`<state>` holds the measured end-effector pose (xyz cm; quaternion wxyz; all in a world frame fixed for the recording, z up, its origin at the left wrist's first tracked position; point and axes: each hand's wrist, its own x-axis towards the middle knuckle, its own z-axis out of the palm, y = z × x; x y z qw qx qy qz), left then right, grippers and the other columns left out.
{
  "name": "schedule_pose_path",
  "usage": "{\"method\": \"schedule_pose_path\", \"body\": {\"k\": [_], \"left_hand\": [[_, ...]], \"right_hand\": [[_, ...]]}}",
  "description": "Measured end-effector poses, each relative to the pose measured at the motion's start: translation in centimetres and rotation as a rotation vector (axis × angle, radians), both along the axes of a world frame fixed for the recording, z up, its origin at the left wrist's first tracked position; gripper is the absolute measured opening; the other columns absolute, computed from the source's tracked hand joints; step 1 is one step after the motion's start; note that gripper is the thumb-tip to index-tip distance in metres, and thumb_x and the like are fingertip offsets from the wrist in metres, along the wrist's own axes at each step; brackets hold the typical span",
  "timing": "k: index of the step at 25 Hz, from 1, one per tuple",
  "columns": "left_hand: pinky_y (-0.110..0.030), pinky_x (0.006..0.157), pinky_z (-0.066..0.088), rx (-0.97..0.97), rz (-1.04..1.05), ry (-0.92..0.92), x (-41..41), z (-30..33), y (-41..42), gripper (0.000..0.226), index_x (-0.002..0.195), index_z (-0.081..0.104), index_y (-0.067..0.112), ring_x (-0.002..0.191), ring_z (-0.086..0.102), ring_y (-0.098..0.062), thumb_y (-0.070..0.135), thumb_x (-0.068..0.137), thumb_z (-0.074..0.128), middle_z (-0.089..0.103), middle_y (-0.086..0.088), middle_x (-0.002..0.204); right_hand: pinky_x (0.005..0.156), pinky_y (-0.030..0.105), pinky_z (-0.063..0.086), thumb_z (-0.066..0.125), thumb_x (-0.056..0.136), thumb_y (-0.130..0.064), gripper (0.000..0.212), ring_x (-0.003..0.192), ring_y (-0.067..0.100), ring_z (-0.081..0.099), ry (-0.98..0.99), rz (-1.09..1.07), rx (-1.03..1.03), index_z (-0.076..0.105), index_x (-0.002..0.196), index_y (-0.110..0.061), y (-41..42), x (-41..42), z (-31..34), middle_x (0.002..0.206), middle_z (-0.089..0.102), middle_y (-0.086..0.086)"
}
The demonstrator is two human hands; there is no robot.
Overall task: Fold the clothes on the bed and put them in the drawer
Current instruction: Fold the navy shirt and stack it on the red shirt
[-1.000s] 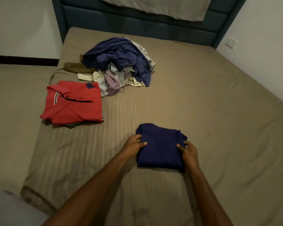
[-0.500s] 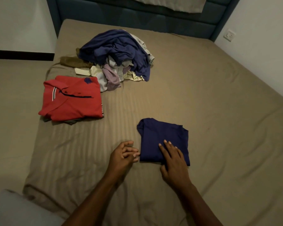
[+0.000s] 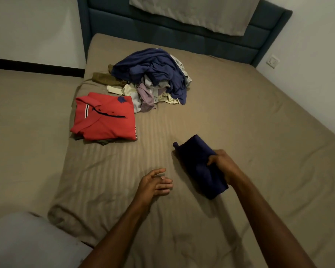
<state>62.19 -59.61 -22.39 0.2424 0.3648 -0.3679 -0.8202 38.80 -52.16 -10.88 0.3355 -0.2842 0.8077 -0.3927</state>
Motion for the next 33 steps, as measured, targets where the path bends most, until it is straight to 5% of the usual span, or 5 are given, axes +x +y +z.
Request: {"method": "schedule_pose_path", "body": {"k": [8, 13, 18, 27, 33], "left_hand": [[-0.055, 0.092, 0.059, 0.213, -0.062, -0.005, 0.4, -0.4, -1.1, 0.064, 0.119, 0.066, 0.024, 0.107, 0.072, -0.036, 0.074, 0.096, 0.034, 0.073, -0.012, 0.118], [-0.039, 0.072, 0.060, -0.059, -0.017, -0.139, -0.2, -3.0, -0.2, 0.044, 0.109, 0.070, 0.010, 0.090, 0.074, -0.031, 0.052, 0.095, 0.065, 0.076, -0.018, 0.105], [-0.049, 0.083, 0.063, -0.319, 0.048, -0.248, -0.7, -4.6, 0.9, 0.038, 0.105, 0.067, 0.023, 0.090, 0.076, -0.020, 0.041, 0.077, 0.085, 0.077, -0.001, 0.098], [-0.046, 0.065, 0.063, -0.513, 0.159, -0.403, -1.7, -5.0, 1.8, 0.023, 0.098, 0.065, 0.029, 0.075, 0.073, -0.007, 0.051, 0.093, 0.069, 0.074, 0.008, 0.085], [-0.036, 0.074, 0.061, -0.637, 0.161, -0.592, -3.3, -3.8, 1.0, 0.037, 0.098, 0.064, 0.024, 0.081, 0.068, -0.007, 0.060, 0.096, 0.057, 0.071, 0.009, 0.090]], "right_hand": [[0.088, 0.048, 0.057, 0.052, 0.078, -0.005, 0.045, 0.103, 0.041, 0.066, -0.753, -0.287, -0.137, 0.069, 0.120, 0.000, 2.6, 0.5, -1.8, 0.117, 0.070, 0.021], [0.079, 0.048, 0.056, 0.059, 0.097, -0.027, 0.030, 0.086, 0.036, 0.066, 0.245, -0.444, 0.189, 0.066, 0.108, -0.001, 8.0, 2.1, -10.1, 0.093, 0.069, 0.014], [0.094, 0.046, 0.049, 0.048, 0.101, -0.043, 0.048, 0.117, 0.034, 0.059, 0.980, -0.099, 0.180, 0.058, 0.135, -0.010, 6.0, 4.5, -11.0, 0.132, 0.061, 0.016], [0.126, 0.044, 0.015, 0.017, 0.103, -0.067, 0.071, 0.159, 0.023, 0.007, 0.903, 0.229, 0.280, 0.006, 0.164, -0.035, 3.7, 2.4, -14.7, 0.173, 0.004, 0.002], [0.103, 0.047, 0.047, 0.055, 0.104, -0.040, 0.055, 0.125, 0.035, 0.059, 0.520, -0.329, 0.093, 0.046, 0.149, -0.010, 6.4, 2.4, -11.9, 0.138, 0.061, 0.017]]}}
